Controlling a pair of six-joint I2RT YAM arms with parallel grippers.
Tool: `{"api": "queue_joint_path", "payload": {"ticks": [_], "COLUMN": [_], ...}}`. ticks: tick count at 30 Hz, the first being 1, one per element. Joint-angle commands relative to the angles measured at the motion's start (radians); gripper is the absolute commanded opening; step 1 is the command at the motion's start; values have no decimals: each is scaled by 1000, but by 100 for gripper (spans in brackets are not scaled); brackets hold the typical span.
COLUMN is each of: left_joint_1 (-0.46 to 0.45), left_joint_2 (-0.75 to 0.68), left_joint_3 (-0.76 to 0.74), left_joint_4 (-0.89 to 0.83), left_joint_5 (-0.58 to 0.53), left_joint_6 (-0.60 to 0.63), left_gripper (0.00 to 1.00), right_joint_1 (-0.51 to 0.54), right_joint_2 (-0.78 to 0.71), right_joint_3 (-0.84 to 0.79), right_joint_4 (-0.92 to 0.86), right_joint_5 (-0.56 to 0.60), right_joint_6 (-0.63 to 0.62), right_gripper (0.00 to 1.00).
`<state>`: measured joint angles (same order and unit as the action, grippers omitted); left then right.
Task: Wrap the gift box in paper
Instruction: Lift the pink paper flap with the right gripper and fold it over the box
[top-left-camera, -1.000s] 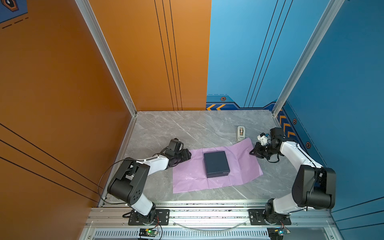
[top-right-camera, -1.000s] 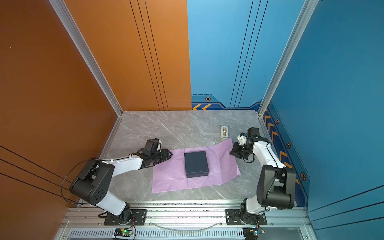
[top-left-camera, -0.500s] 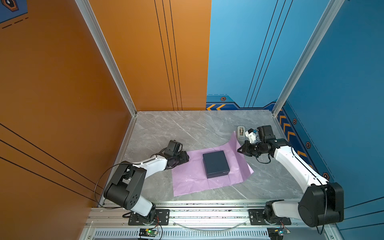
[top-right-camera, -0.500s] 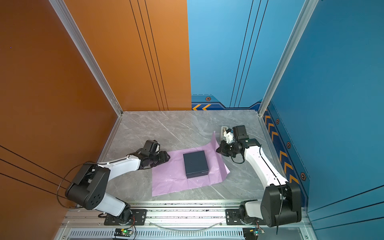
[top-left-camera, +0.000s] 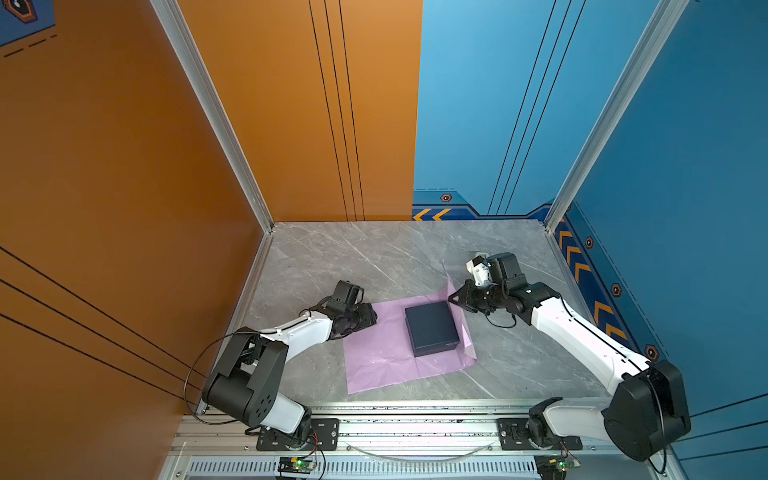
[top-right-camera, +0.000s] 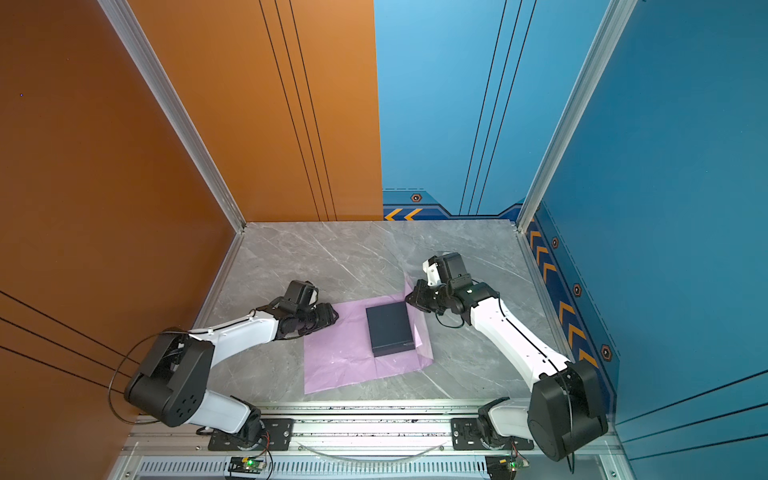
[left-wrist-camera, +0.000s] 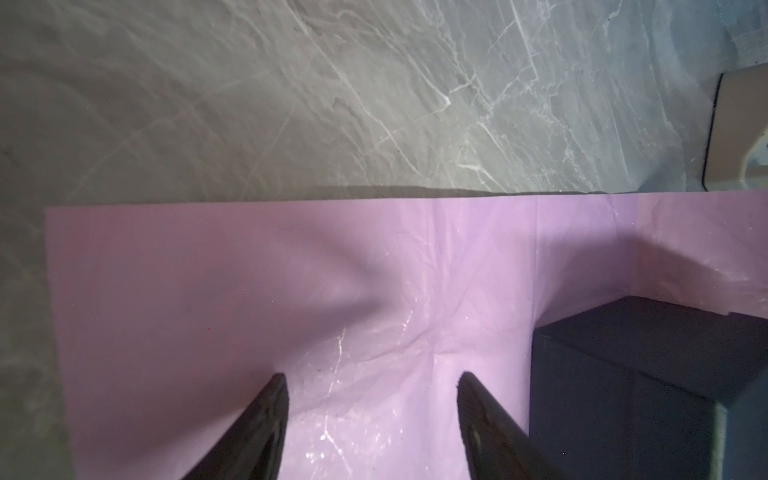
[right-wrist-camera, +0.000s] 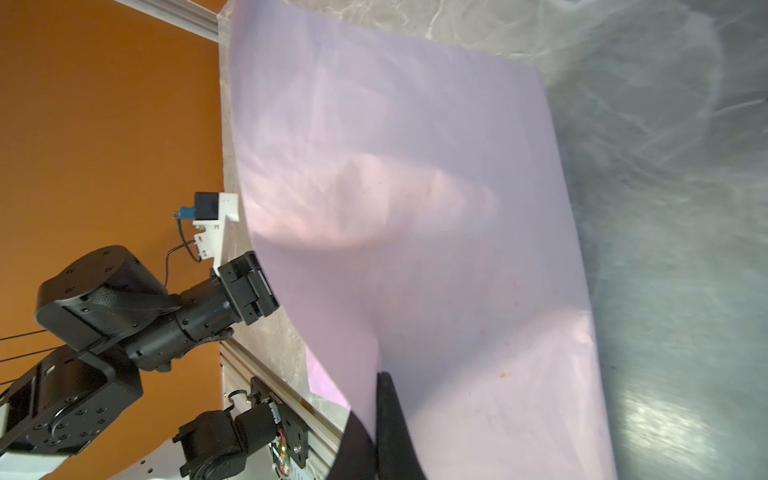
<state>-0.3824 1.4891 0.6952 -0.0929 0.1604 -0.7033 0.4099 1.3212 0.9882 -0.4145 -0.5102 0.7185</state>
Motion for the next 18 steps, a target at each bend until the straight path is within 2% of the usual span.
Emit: {"api": "queue_joint_path", "payload": {"ticks": [1,8,18], "left_joint_1": [6,2,-5], "left_joint_2": [-31,-71,-139], "left_joint_3": [0,-3,-43], "left_joint_4": [13,30,179], "left_joint_5": [25,53,156], "left_joint_6": [4,1,-49], "left_gripper": [66,67,69], "right_joint_1": [45,146,235], "right_joint_2": [35,131,276], "right_joint_3": [2,33,68], "right_joint_4": [82,140,204], "right_joint_5": [42,65,55], "right_joint_6": [67,92,107], "right_gripper": [4,5,8]}}
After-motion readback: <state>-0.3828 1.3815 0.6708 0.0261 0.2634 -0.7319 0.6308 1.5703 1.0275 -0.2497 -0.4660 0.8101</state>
